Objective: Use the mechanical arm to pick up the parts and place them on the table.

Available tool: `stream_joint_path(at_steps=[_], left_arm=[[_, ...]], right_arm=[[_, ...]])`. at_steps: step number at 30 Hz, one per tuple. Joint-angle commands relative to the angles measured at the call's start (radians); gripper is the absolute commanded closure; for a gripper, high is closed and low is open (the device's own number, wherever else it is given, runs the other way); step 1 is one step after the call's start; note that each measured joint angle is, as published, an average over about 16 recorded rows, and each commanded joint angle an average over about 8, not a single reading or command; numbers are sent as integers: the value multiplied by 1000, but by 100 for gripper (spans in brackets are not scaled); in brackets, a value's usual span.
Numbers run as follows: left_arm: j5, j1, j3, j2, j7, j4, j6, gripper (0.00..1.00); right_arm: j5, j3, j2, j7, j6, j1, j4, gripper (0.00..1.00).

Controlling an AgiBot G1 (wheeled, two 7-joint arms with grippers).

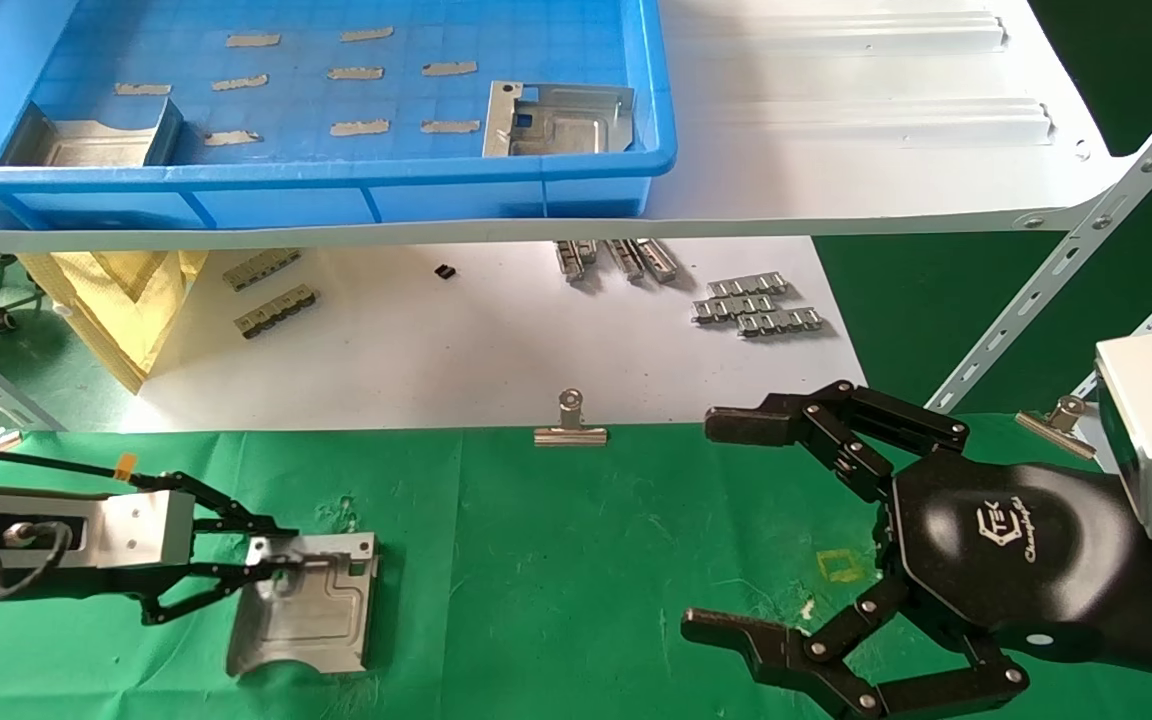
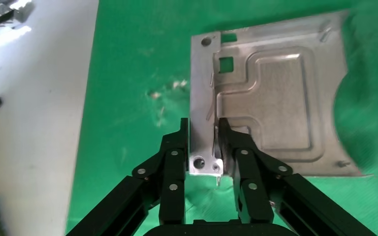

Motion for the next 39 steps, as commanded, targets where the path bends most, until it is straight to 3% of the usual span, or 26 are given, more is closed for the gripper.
stream_joint_path(at_steps=[1, 14, 22, 39], left_arm=[[-5, -1, 0, 5, -5, 10, 13, 0], [-171, 0, -43, 21, -129, 196, 239, 0], [-325, 58, -74, 11, -193, 216, 281, 0], [-323, 86, -116, 5, -220, 164, 272, 0]], right_arm=[[0, 0, 0, 0, 0, 0, 0, 0], [0, 0, 0, 0, 0, 0, 0, 0], [0, 0, 0, 0, 0, 0, 0, 0], [0, 0, 0, 0, 0, 0, 0, 0]])
